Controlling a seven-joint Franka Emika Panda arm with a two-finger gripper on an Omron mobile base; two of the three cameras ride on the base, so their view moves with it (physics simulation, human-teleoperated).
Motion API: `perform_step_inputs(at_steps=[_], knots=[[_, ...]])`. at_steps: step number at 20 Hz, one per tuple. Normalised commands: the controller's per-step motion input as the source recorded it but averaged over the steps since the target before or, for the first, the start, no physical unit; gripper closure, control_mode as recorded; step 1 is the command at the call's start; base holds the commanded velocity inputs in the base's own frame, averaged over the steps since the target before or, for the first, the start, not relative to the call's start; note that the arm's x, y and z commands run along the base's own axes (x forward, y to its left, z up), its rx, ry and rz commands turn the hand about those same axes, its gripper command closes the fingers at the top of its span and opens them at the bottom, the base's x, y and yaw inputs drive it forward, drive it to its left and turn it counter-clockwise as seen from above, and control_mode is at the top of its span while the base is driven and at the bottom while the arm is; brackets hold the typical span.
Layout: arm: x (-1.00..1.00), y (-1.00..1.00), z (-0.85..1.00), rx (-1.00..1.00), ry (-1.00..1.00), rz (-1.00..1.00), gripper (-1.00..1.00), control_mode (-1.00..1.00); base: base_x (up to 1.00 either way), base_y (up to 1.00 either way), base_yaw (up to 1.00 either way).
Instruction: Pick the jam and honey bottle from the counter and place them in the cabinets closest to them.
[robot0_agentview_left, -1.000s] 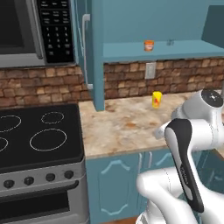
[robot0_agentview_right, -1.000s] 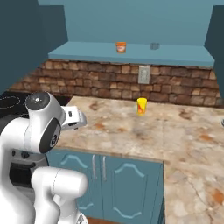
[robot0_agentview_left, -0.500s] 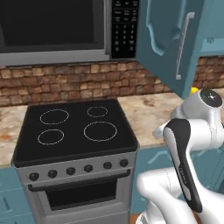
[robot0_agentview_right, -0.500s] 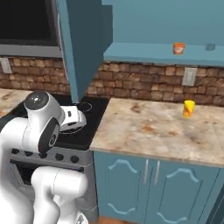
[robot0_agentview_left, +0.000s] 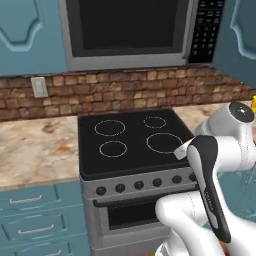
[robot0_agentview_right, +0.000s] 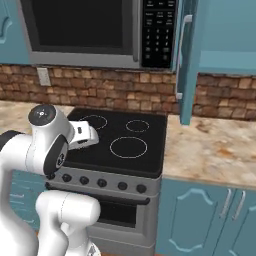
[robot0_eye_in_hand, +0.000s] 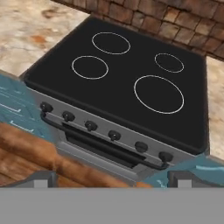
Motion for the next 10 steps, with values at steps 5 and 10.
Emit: perform_step_inputs(at_steps=[5,10], knots=[[0.0,0.0,0.0,0.0,0.0,0.0,-1.0,1.0,-0.22,0.98,0.0],[0.0,0.0,0.0,0.0,0.0,0.0,-1.0,1.0,-0.23,0.97,0.0]])
